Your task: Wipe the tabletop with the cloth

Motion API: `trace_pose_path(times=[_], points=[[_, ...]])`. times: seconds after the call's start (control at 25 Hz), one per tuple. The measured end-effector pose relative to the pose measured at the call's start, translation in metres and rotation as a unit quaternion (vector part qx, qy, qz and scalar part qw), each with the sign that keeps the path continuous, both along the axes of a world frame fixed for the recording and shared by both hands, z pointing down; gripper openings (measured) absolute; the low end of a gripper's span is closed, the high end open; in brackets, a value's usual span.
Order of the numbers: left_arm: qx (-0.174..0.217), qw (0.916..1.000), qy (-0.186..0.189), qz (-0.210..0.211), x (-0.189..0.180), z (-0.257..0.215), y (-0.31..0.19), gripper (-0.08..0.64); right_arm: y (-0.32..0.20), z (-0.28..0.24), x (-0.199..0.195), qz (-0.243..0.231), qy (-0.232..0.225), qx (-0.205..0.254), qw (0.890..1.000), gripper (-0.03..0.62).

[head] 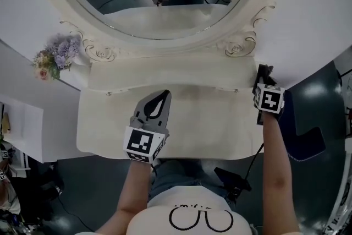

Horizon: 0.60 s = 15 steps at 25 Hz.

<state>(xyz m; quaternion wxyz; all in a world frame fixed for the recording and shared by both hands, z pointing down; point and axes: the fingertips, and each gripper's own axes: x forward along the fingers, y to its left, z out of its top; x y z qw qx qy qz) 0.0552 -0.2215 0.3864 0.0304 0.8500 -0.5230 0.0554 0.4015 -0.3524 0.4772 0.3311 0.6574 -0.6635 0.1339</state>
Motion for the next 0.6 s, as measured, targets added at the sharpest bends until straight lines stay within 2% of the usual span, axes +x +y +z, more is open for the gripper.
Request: trace_pose_path(times=[0.24,0.6], points=[[0.005,0.9999,0.001,0.009,-0.033,-0.002,0.017,-0.002,0.041,-0.016,-0.036,0.008,-0.010,0.035,0.999,0.083],[0.012,0.9996,0.002,-0.025,-0.128,-0.016,0.051,-0.002,0.098,-0.044,-0.160,-0.030,-0.041,0.069,0.996,0.083]])
